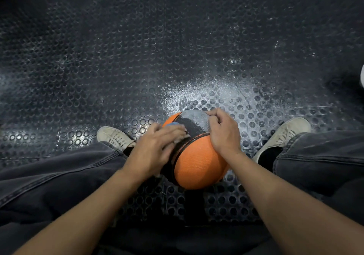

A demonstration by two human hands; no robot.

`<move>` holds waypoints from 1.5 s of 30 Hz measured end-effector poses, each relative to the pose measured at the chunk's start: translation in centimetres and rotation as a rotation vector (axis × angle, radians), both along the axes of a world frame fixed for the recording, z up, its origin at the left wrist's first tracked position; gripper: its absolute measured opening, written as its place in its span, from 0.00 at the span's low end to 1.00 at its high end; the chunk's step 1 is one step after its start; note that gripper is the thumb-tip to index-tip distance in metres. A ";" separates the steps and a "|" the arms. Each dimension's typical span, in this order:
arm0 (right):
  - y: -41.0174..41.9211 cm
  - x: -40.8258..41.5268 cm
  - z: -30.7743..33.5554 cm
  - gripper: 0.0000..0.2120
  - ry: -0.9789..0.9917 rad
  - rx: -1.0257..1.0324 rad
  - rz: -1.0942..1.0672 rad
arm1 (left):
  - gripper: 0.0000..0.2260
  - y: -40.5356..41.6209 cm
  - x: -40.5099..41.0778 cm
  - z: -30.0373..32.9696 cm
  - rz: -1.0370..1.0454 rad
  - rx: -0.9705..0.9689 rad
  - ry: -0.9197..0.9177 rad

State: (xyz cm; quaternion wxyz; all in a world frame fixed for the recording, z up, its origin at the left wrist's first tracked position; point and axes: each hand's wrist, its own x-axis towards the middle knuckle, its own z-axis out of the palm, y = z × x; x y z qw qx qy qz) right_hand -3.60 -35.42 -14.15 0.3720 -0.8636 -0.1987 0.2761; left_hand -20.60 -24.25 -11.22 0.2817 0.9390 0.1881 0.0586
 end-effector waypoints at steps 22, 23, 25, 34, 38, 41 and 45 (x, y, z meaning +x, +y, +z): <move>-2.5 0.6 -4.4 0.35 0.920 -0.141 -0.485 | 0.10 3.1 3.3 -2.9 0.814 -0.746 0.151; -2.3 0.7 -4.4 0.35 0.920 -0.140 -0.449 | 0.11 3.1 3.0 -2.8 0.824 -0.773 0.151; -2.1 0.8 -3.9 0.33 0.870 -0.140 -0.373 | 0.11 3.0 2.4 -2.7 0.848 -0.829 0.112; -2.2 1.4 1.4 0.21 0.324 -0.132 -0.150 | 0.11 -2.1 0.8 -3.4 1.055 -1.088 -0.105; -2.1 1.3 1.9 0.20 0.120 -0.113 -0.119 | 0.12 -3.7 1.7 -3.0 1.049 -1.087 -0.117; -2.1 0.0 1.9 0.20 -0.050 -0.155 -0.081 | 0.15 -4.0 2.6 -1.5 0.970 -0.960 -0.080; -2.9 -1.9 2.0 0.18 -0.130 -0.159 -0.141 | 0.21 -3.1 1.8 -1.4 0.770 -0.620 0.049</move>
